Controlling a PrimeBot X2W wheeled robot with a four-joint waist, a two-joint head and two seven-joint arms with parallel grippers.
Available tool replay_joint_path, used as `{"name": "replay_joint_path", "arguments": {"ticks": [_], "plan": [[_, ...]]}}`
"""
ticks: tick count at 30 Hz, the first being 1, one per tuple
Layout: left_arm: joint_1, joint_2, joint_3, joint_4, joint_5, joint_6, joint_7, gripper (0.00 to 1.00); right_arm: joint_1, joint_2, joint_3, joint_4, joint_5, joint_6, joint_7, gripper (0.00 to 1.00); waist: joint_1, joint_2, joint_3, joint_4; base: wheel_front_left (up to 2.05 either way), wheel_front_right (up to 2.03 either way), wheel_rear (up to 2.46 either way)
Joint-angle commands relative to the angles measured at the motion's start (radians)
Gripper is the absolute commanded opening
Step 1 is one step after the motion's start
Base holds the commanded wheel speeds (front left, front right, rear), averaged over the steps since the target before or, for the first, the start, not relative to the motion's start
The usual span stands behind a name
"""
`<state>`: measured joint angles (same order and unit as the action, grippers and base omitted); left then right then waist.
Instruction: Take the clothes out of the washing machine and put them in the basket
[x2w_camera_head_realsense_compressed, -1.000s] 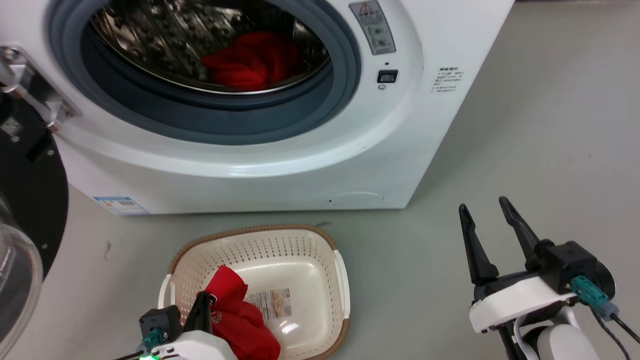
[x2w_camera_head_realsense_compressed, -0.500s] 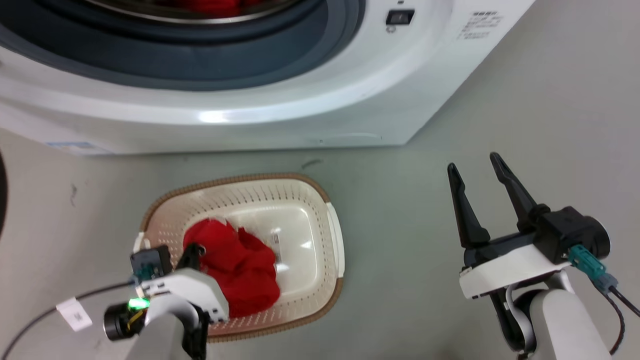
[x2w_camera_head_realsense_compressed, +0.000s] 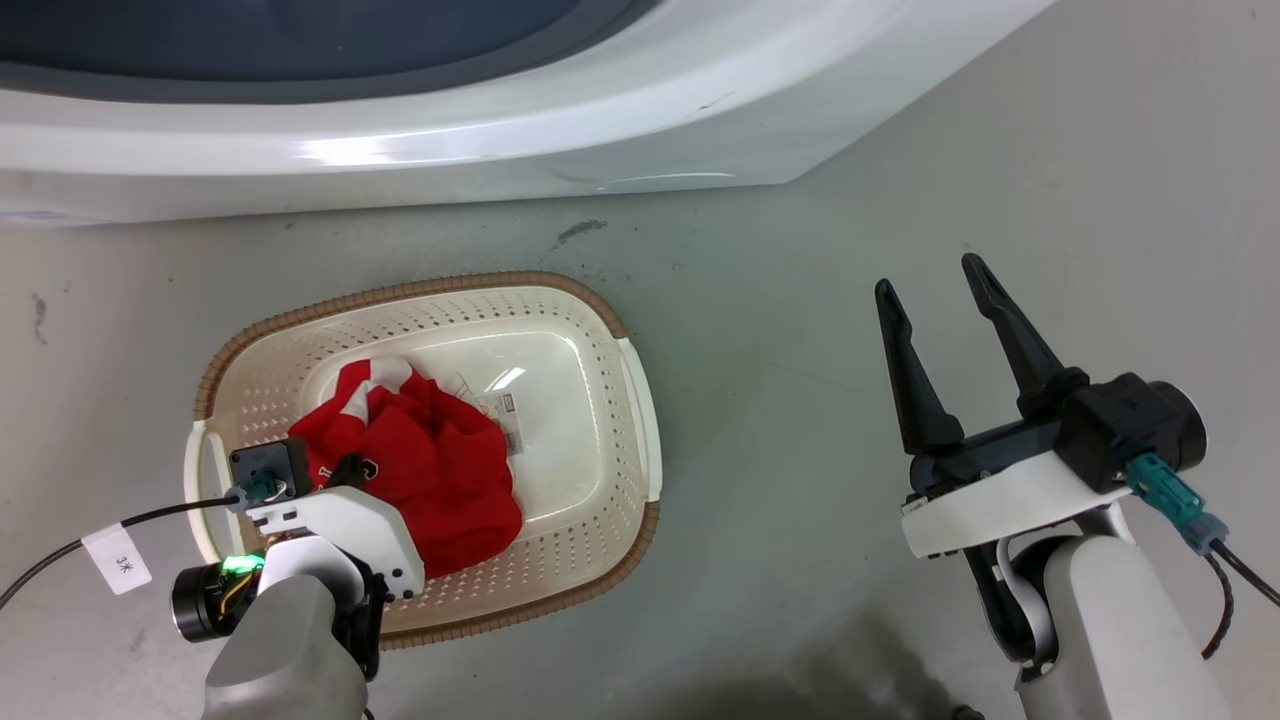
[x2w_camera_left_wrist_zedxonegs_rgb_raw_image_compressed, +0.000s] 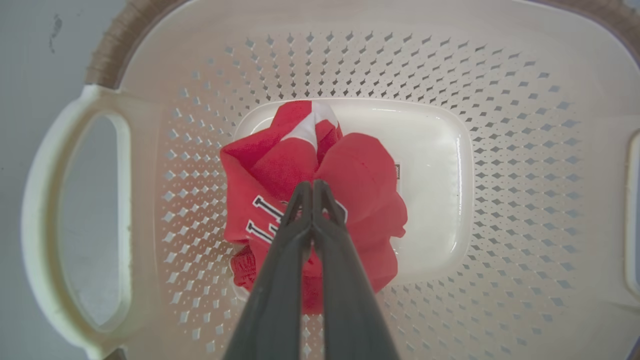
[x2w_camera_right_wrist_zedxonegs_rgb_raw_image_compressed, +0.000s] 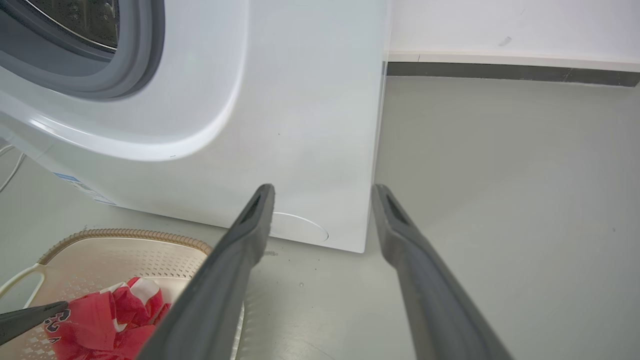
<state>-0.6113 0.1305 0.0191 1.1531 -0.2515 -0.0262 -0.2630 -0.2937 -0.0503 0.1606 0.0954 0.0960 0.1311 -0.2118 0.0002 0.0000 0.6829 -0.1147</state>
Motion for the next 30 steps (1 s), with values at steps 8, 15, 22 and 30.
{"name": "replay_joint_path", "arguments": {"ticks": [8, 15, 22, 30], "plan": [[-0.006, 0.006, 0.002, 0.037, -0.006, -0.017, -0.003, 1.00, -0.029, 0.000, 0.005, 0.041, 0.005, -0.001, -0.024, 1.00, -0.0002, 0.0000, -0.035, 0.001, 0.00, 0.00, 0.00], [0.098, -0.011, 0.013, -0.102, 0.014, -0.016, -0.003, 1.00, 0.011, 0.000, -0.008, 0.074, 0.004, -0.001, -0.033, 1.00, -0.0002, 0.0000, -0.177, 0.023, 0.00, 0.00, 0.00], [0.232, -0.040, 0.033, -0.303, 0.058, -0.007, -0.003, 1.00, 0.062, 0.000, -0.026, 0.084, 0.004, -0.001, -0.026, 1.00, -0.0002, 0.0000, -0.324, 0.052, 0.00, 0.00, 0.00], [0.354, -0.067, 0.020, -0.591, 0.133, 0.017, -0.003, 1.00, 0.126, 0.000, -0.057, 0.046, -0.008, -0.001, 0.001, 1.00, -0.0002, 0.0000, -0.439, 0.075, 0.00, 0.00, 0.00]]}}
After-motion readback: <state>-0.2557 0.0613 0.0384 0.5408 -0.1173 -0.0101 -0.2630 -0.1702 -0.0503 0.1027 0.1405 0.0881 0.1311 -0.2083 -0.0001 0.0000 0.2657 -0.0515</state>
